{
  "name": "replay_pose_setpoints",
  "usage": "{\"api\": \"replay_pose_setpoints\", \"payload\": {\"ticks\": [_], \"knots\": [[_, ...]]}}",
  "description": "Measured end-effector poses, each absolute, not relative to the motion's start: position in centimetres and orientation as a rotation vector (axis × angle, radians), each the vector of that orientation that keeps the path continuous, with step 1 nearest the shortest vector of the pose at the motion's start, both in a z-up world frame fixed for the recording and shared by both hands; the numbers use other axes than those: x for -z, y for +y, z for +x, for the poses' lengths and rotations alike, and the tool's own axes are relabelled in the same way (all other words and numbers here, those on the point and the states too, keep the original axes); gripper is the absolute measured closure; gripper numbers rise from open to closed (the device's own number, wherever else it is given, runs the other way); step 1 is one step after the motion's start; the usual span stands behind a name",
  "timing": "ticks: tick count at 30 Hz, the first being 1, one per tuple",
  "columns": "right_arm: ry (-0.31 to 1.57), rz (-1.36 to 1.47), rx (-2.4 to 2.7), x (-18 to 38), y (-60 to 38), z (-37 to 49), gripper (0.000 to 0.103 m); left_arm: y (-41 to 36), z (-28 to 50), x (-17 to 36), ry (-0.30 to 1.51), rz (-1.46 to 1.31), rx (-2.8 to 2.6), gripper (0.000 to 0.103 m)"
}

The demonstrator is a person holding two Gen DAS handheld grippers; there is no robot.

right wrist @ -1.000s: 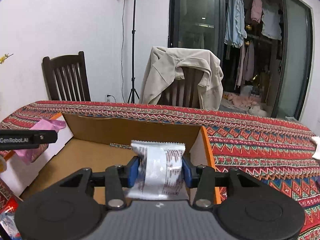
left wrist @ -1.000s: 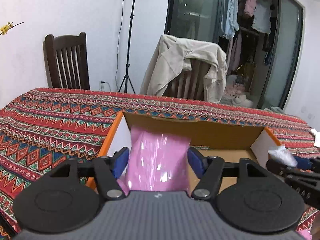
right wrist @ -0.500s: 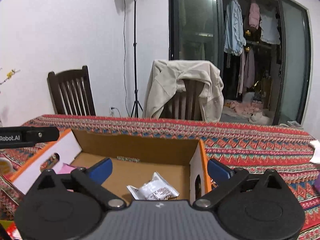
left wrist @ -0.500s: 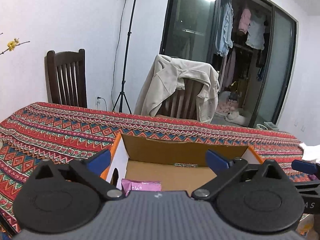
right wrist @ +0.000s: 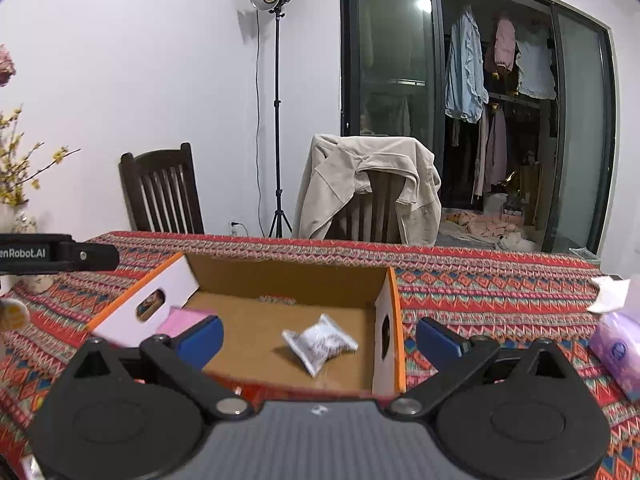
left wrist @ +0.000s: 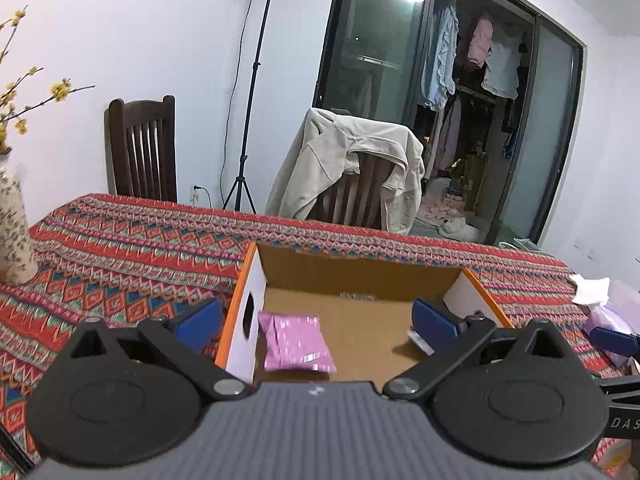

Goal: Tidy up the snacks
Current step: 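Grasp the white-and-green bar with the right gripper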

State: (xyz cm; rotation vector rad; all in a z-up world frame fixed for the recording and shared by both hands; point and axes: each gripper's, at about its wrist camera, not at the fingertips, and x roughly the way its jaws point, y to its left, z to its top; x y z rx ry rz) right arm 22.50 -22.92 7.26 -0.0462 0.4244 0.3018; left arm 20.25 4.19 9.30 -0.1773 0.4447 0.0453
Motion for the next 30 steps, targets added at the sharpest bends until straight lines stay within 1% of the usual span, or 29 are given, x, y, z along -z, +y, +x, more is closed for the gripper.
{"api": "replay_pose_setpoints", "payload": {"ticks": [14,23,27,30], "knots": [[0.494,-0.051,-0.343,-4.1,-24.5,14.1,0.0,4.4,11.9,-4.8,0.496,-0.166,-0.033,0.0],[0.563,-0.066,-0.367,-1.7,-24.2,11.9,0.001,5.2,8.2,-2.4,0.519,-0.166,-0.044,0.0],[0.593,-0.071,-0.377,-0.6,-24.0,11.0,0.003,5.2,7.6,-1.8,0.528,-0.158,-0.046,0.0],[0.616,-0.08,-0.389,0.0,-23.3,10.2,0.008,5.1,7.4,-1.7,0.532,-0.156,-0.041,0.0]]}}
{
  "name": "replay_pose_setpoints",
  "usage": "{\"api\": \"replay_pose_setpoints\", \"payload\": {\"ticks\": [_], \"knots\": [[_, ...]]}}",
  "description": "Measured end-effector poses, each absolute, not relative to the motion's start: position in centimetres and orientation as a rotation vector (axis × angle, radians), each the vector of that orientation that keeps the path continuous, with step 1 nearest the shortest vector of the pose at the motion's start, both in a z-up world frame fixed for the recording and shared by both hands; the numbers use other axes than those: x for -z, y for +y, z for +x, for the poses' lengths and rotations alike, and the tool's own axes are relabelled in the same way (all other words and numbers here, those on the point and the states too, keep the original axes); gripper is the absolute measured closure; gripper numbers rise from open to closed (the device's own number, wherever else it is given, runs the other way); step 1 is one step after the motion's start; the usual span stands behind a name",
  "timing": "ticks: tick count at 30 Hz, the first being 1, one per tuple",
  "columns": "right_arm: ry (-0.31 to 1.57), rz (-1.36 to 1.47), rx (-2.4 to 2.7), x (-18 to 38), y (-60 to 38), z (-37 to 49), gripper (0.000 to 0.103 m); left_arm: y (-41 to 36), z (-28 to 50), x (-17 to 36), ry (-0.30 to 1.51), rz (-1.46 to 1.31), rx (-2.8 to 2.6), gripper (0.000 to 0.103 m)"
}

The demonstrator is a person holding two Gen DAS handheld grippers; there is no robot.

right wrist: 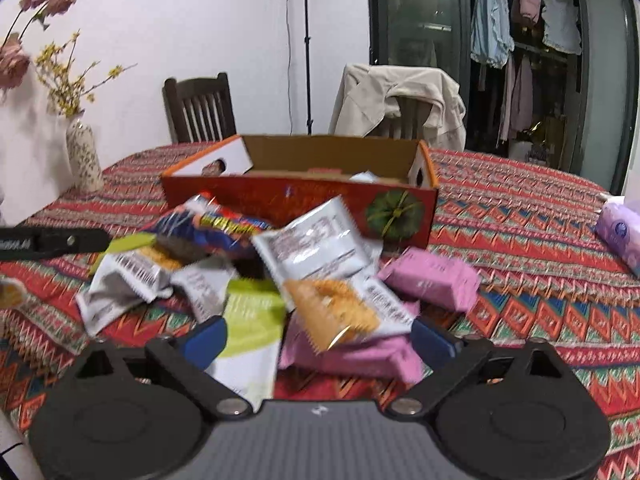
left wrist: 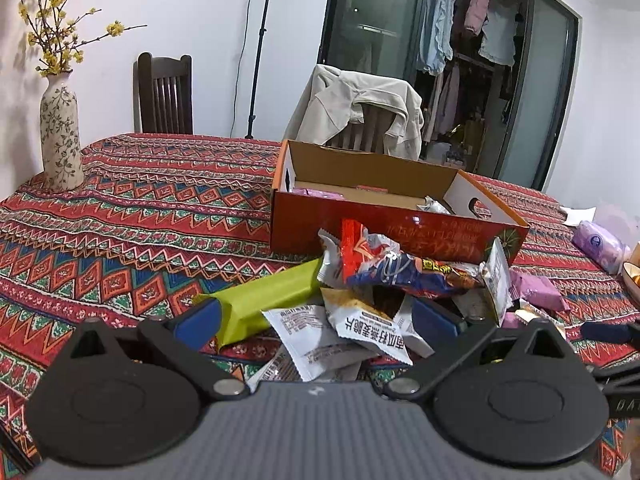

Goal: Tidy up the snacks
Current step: 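Grasp the white-and-green bar with the right gripper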

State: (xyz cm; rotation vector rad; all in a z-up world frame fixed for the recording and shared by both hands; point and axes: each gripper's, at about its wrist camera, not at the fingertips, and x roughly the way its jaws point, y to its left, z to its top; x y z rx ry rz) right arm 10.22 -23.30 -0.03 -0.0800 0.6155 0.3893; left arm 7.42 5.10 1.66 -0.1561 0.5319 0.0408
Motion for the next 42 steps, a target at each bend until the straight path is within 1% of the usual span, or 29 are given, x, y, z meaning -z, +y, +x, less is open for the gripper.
{"api": "replay_pose_setpoints", "payload": {"ticks": [2,4,5,10,12,17,18,19,20,22,25,32,42], "knots": [[0.632,-0.077,-0.399,0.4,-22.8,9.8,0.01,5.0,7.3,-1.6,0.532,-0.155,-0.035,0.0],[0.652,-0.072,-0.412,0.7,-22.1,9.4,0.023,5.0,7.1,-1.4,0.533,-0.152,-0.033,0.0],[0.664,-0.071,-0.419,0.9,-21.7,9.2,0.026,5.0,7.0,-1.4,0.534,-0.153,-0.033,0.0],[0.727,-0.075,-0.443,1.9,-19.9,9.1,0.049,5.3,6.1,-1.0,0.539,-0.164,-0.027,0.0],[0.747,-0.079,-0.445,2.3,-19.2,9.2,0.051,5.3,5.8,-0.8,0.54,-0.167,-0.025,0.0],[0.721,-0.13,-0.411,2.6,-17.8,9.6,0.053,5.6,5.1,-0.5,0.538,-0.174,-0.022,0.0],[0.718,-0.132,-0.412,2.6,-17.8,9.5,0.061,5.7,5.0,-0.5,0.539,-0.175,-0.023,0.0],[0.711,-0.134,-0.421,2.6,-17.8,9.4,0.065,5.8,5.0,-0.5,0.539,-0.176,-0.026,0.0],[0.706,-0.137,-0.427,2.6,-17.7,9.2,0.066,5.9,4.9,-0.5,0.538,-0.178,-0.029,0.0],[0.697,-0.149,-0.422,2.5,-17.7,8.9,0.069,6.2,4.8,-0.5,0.537,-0.184,-0.032,0.0],[0.671,-0.145,-0.424,2.1,-17.9,8.2,0.069,6.3,4.6,-0.5,0.535,-0.186,-0.031,0.0],[0.541,-0.118,-0.408,-0.6,-19.1,7.1,0.069,6.2,4.7,-0.8,0.53,-0.186,-0.037,0.0],[0.436,-0.045,-0.373,-3.1,-21.9,9.6,0.069,5.3,6.1,-1.0,0.538,-0.157,-0.05,0.0]]}}
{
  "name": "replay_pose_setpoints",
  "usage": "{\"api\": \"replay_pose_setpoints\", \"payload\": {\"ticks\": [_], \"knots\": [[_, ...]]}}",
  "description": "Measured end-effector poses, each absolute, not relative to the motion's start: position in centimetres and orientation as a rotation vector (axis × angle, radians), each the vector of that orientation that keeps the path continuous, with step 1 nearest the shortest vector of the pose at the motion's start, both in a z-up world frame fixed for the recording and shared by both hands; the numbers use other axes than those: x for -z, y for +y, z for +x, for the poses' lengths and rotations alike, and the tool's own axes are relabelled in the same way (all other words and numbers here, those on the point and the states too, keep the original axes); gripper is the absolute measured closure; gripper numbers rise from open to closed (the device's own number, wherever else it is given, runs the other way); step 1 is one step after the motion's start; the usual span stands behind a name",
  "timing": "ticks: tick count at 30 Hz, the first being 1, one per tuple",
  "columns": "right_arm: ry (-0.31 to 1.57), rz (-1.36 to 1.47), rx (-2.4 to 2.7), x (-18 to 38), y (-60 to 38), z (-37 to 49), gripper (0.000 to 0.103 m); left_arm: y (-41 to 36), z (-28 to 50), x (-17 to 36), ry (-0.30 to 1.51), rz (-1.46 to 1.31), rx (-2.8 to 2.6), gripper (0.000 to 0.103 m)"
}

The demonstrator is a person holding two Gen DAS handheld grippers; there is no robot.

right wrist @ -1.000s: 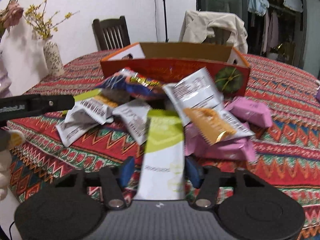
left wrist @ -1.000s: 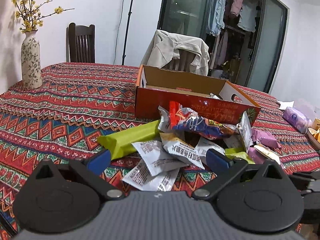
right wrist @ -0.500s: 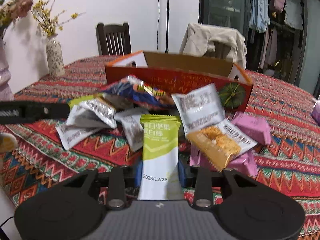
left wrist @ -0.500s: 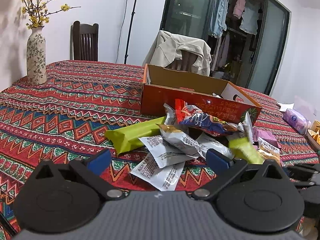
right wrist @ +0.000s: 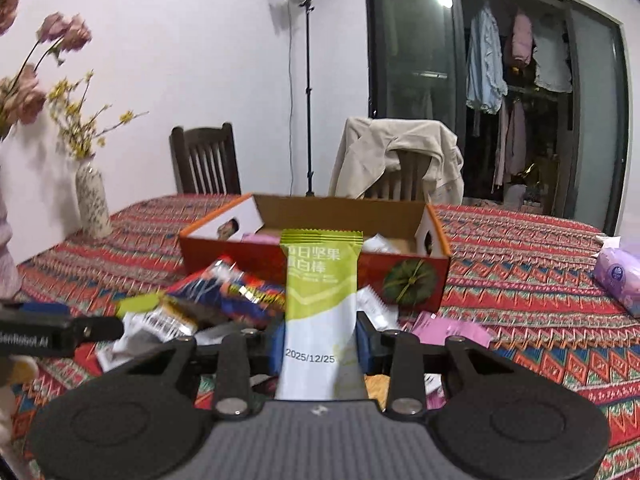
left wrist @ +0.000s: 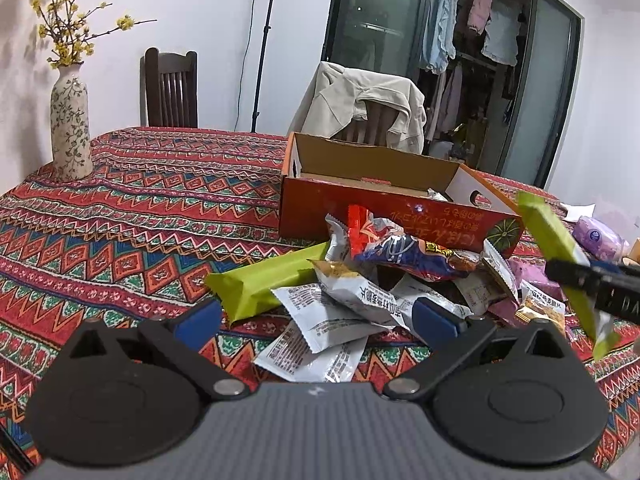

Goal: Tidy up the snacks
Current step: 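Grasp the silver cracker packet with the left gripper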

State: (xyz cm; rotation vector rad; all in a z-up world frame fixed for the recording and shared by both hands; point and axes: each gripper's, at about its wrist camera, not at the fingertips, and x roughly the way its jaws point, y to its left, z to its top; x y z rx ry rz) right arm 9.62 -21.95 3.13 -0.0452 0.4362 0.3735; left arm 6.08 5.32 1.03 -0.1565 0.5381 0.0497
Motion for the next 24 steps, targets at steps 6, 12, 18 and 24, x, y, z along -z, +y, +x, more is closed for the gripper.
{"api": "replay_pose_setpoints", "payload": {"ticks": [6,12,18,24], "knots": [[0.419,-0.023,-0.371,-2.8,-22.7,11.0,0.069,4.1,8.2,-0.5,0.566,-0.111,-0.046,0.0],[0.414,-0.001,-0.366,-2.1,-23.5,11.7,0.069,1.3,10.5,-0.2,0.57,-0.015,-0.053,0.0],[0.435,0.013,-0.368,-1.1,-24.0,12.4,0.069,-0.8,12.9,0.8,0.593,0.056,-0.126,0.002],[0.446,0.023,-0.375,-0.6,-24.4,12.8,0.069,-1.0,14.0,1.8,0.631,0.064,-0.178,0.033]]}}
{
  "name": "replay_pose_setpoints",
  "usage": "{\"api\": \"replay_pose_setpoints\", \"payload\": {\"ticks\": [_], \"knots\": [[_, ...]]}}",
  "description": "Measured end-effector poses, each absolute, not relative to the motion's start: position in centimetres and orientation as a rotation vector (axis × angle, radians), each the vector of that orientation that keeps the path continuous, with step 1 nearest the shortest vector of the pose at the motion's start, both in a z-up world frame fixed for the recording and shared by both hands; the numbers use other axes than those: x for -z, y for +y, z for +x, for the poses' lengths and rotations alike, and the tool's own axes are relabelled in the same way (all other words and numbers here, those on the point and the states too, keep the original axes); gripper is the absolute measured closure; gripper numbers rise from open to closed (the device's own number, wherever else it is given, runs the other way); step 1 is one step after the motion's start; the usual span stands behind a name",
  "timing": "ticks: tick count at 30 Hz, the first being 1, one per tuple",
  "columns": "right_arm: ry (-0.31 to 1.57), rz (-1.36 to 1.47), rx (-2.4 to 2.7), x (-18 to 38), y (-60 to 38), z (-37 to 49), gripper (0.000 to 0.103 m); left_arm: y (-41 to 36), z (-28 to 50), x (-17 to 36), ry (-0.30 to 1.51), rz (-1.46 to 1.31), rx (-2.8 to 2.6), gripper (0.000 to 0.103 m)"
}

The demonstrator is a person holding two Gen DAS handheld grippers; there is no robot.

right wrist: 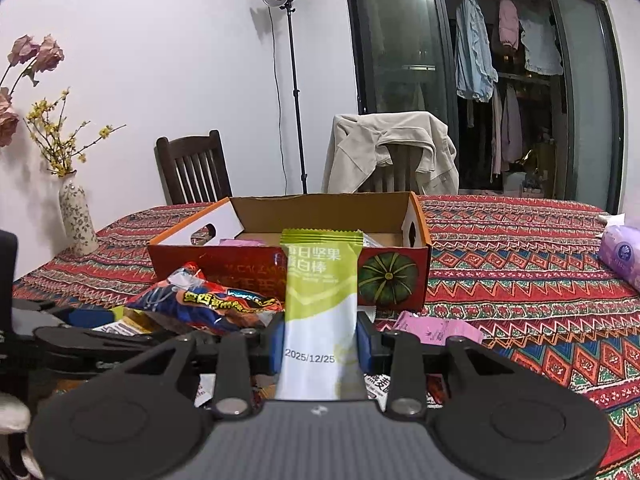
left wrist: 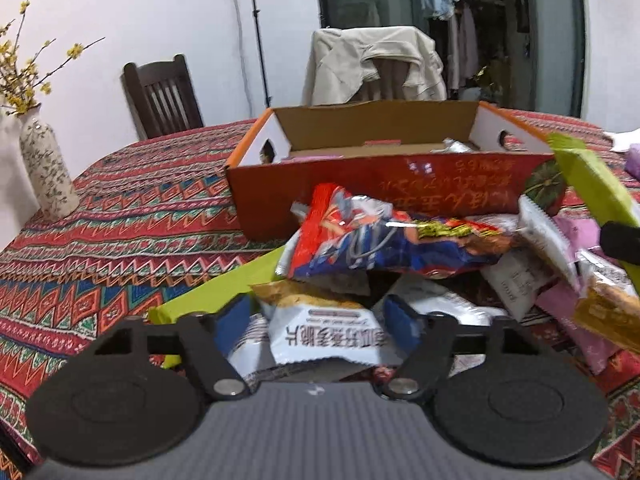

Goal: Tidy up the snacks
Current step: 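Grasp the silver cracker packet with the left gripper, then lower both held packets into the orange box and open both grippers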

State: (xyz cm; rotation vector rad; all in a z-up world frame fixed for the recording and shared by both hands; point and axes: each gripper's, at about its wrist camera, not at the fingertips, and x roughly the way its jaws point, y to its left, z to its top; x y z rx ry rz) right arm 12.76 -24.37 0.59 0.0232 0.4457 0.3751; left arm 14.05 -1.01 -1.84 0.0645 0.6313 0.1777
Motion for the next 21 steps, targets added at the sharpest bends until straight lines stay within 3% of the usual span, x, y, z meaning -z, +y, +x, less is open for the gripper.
{"api": "replay_pose_setpoints", "payload": {"ticks": [6,21], "knots": [[0.449,0.046,-0.383,-0.3,-24.7,12.8,0.069,-0.3,13.7,1.6,0.605,0.035,-0.195,0.052],[0.433,0.052,-0.386,-0.7,-24.9,11.7,0.069,0.4,10.1,-0.3,0.53,-0.003,-0.138,0.055]]}}
